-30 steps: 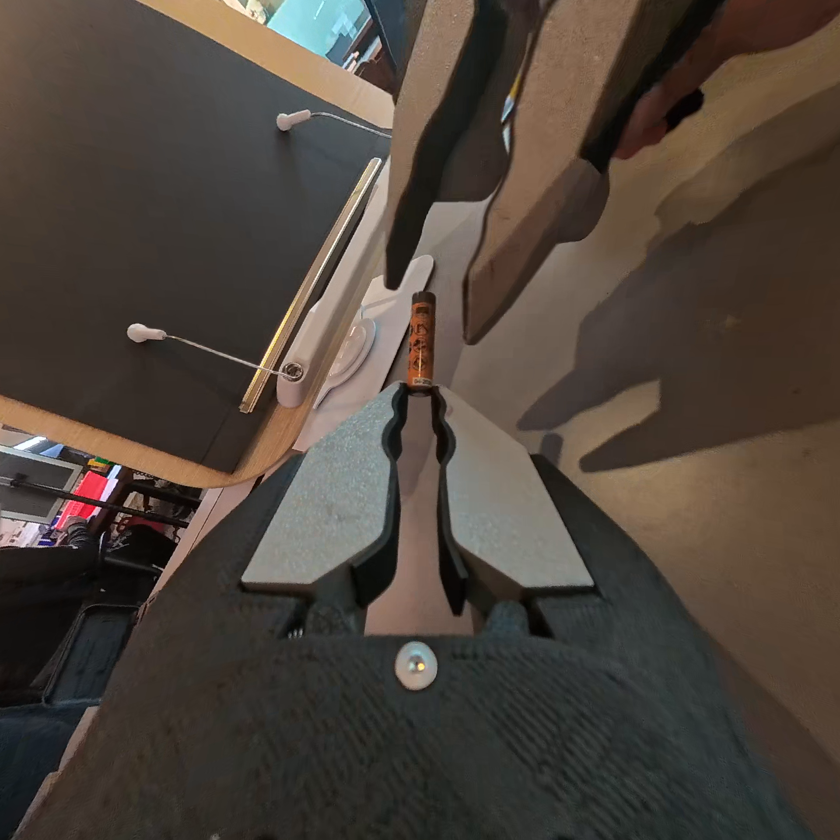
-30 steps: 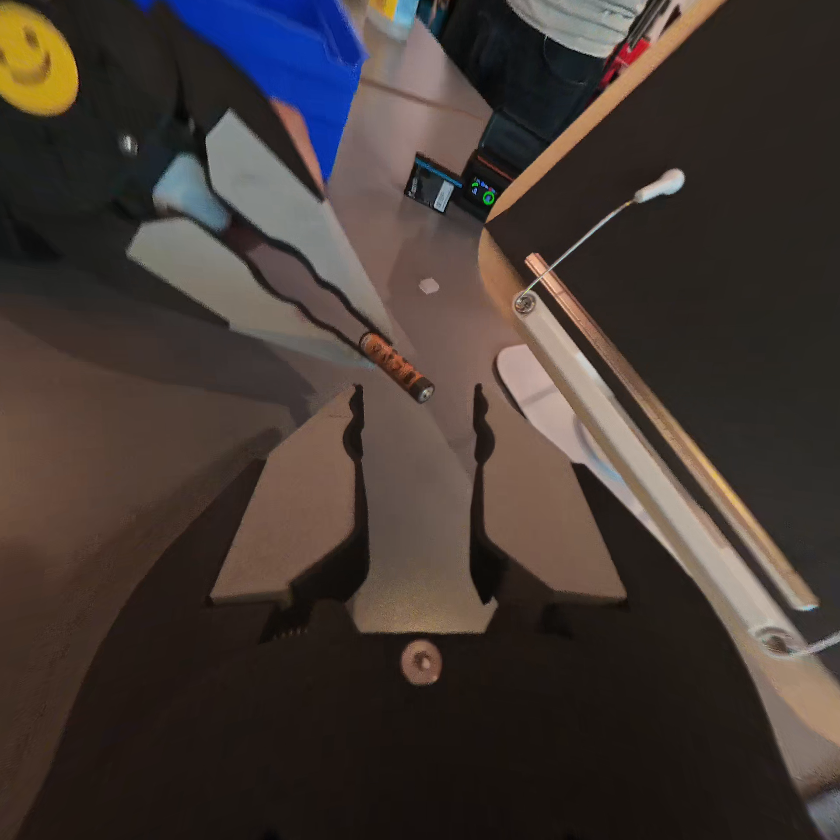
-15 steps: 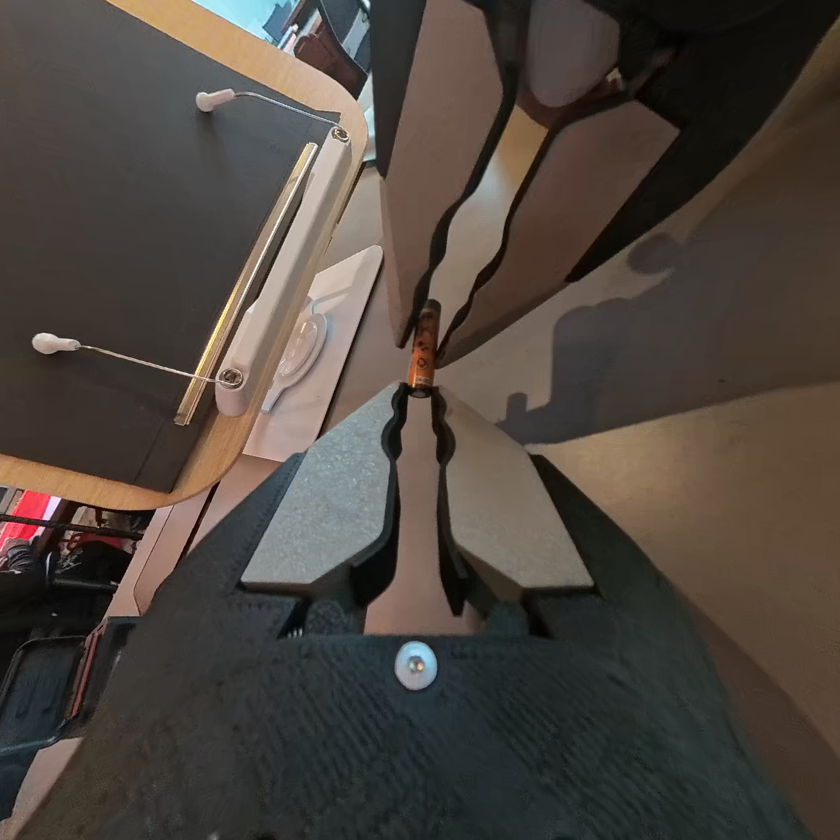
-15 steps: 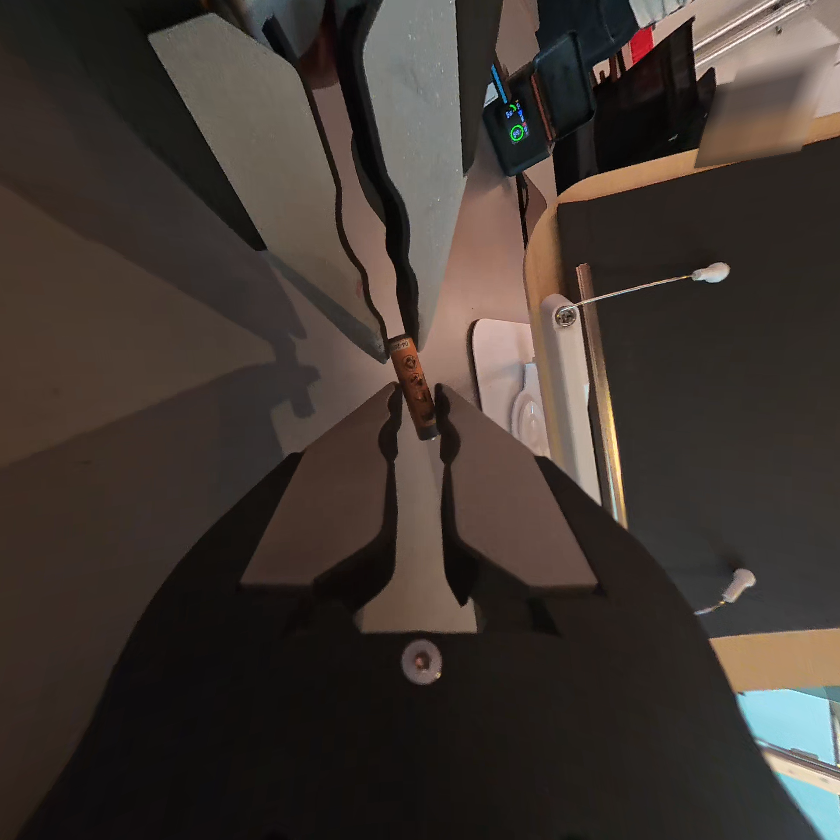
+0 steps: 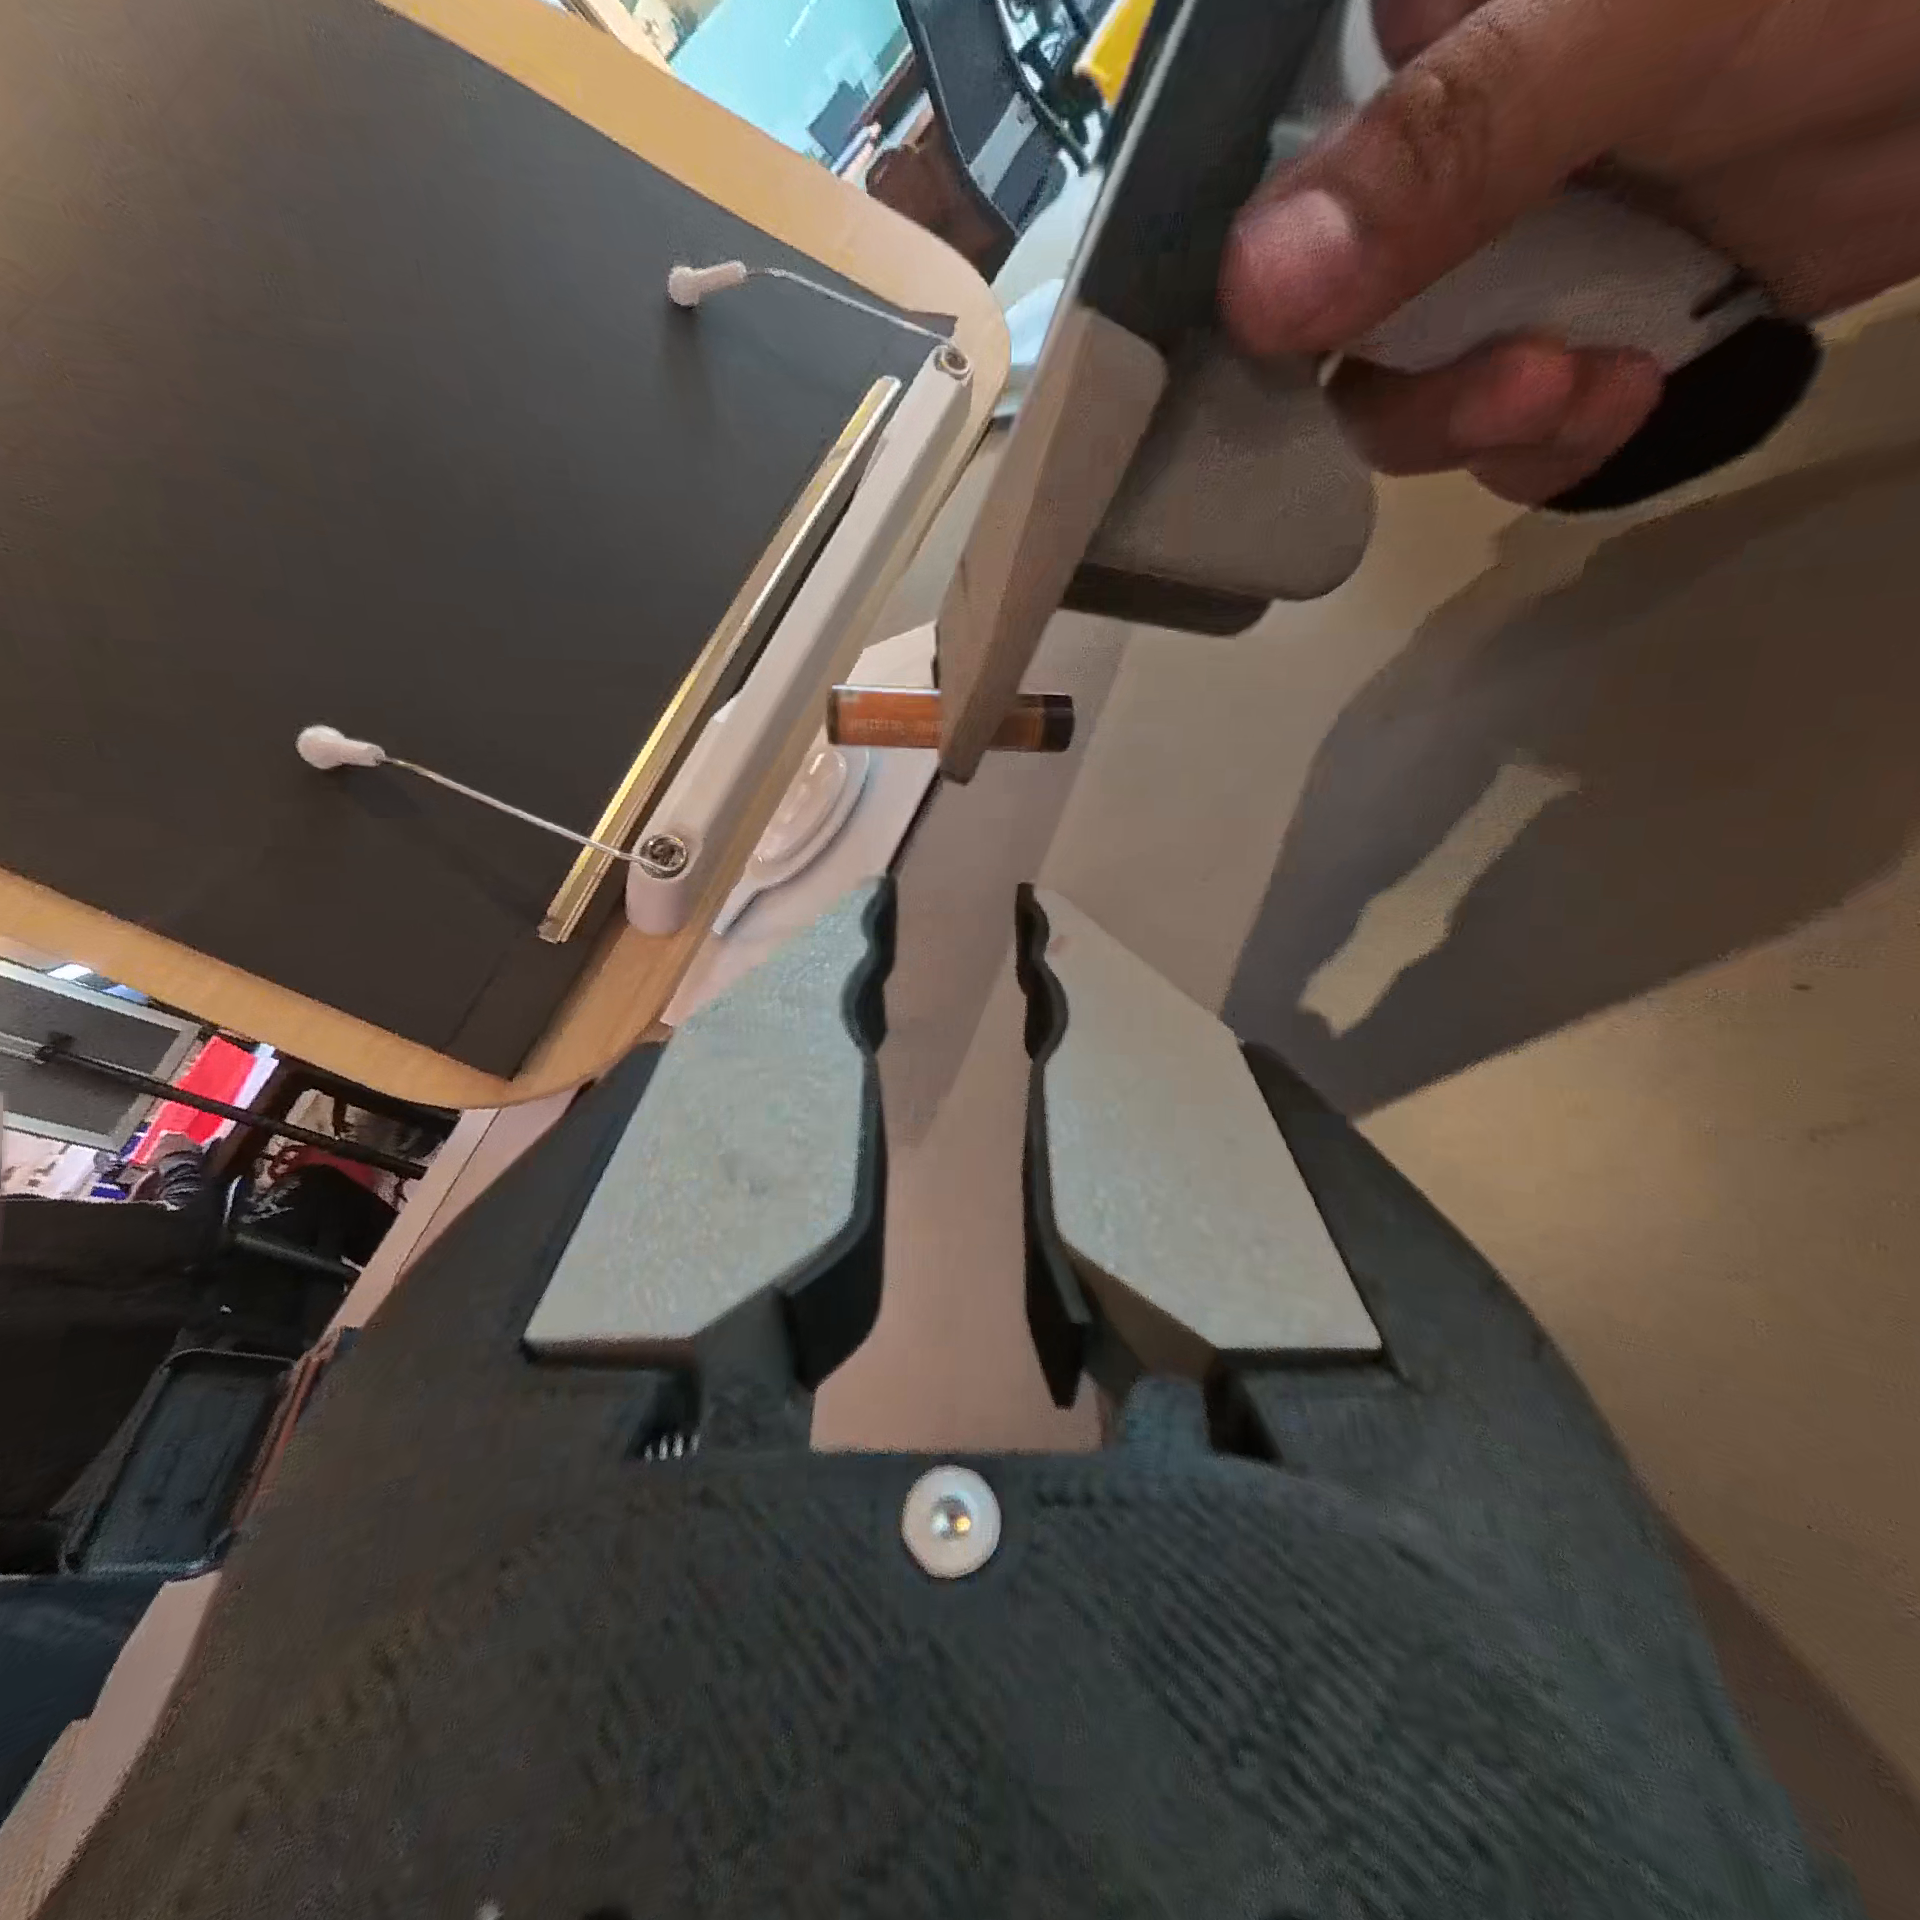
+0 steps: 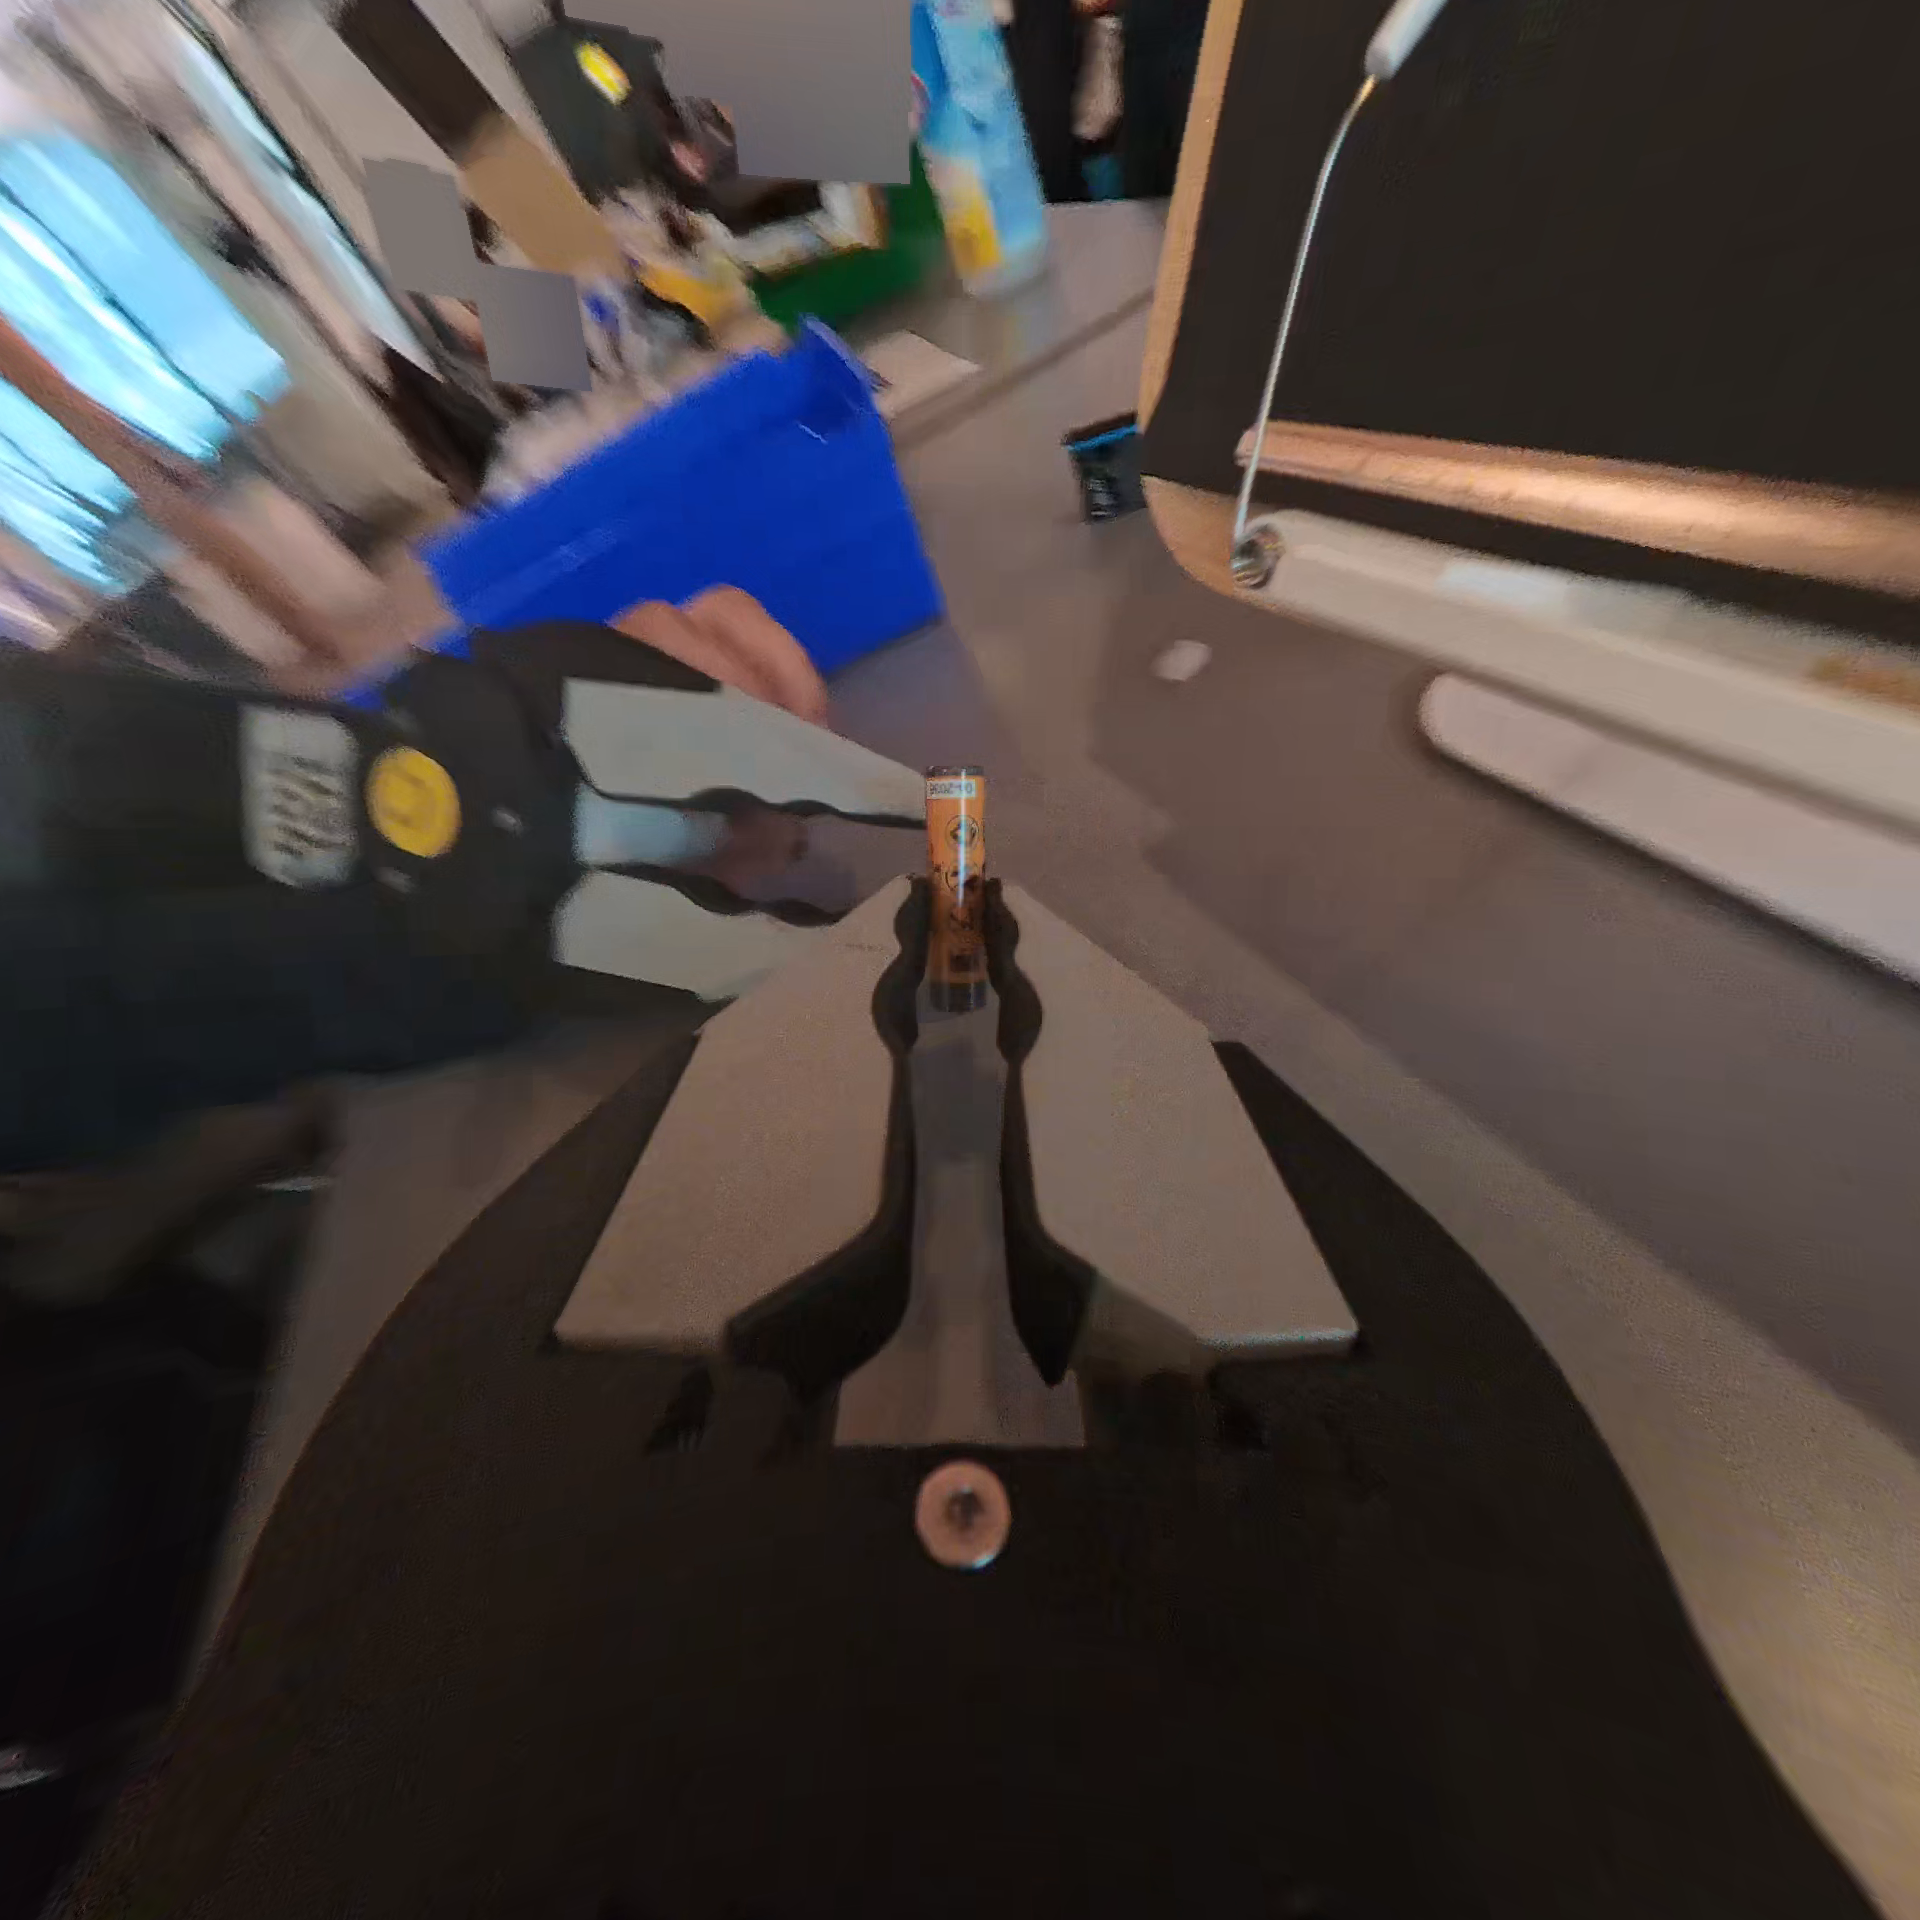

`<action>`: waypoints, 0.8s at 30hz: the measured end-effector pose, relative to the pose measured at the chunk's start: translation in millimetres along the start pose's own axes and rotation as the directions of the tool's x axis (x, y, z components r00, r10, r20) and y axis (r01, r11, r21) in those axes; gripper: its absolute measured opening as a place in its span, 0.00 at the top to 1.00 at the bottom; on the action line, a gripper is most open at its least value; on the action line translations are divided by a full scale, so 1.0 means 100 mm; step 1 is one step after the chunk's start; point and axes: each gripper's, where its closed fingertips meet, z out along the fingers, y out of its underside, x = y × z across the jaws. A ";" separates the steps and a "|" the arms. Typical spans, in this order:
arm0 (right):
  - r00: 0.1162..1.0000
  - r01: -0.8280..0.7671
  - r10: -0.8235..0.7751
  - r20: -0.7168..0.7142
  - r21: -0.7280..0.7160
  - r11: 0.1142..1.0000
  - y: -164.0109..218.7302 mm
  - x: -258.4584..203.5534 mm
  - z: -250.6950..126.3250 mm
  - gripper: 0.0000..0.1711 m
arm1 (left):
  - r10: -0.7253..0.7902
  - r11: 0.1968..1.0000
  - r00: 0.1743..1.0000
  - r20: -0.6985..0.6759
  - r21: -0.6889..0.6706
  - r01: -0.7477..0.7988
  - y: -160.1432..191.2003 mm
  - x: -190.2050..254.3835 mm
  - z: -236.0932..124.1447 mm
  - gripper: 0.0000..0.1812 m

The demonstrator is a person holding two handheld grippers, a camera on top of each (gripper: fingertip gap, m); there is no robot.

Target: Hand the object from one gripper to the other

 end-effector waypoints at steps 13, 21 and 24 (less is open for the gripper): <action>0.933 -0.280 0.265 0.242 0.027 0.960 0.00 -0.18 0.07 0.96 | 0.006 0.997 0.999 0.032 0.082 -0.008 -0.19 0.03 -0.03 0.74; 0.916 -0.302 0.289 0.278 0.006 0.953 0.03 -0.25 0.11 0.96 | 0.029 0.995 0.998 0.047 0.098 -0.033 -0.21 0.01 -0.05 0.76; 0.916 -0.298 0.286 0.282 0.000 0.954 0.03 -0.25 0.10 0.97 | 0.042 0.993 0.998 0.048 0.104 -0.047 -0.22 0.02 -0.05 0.77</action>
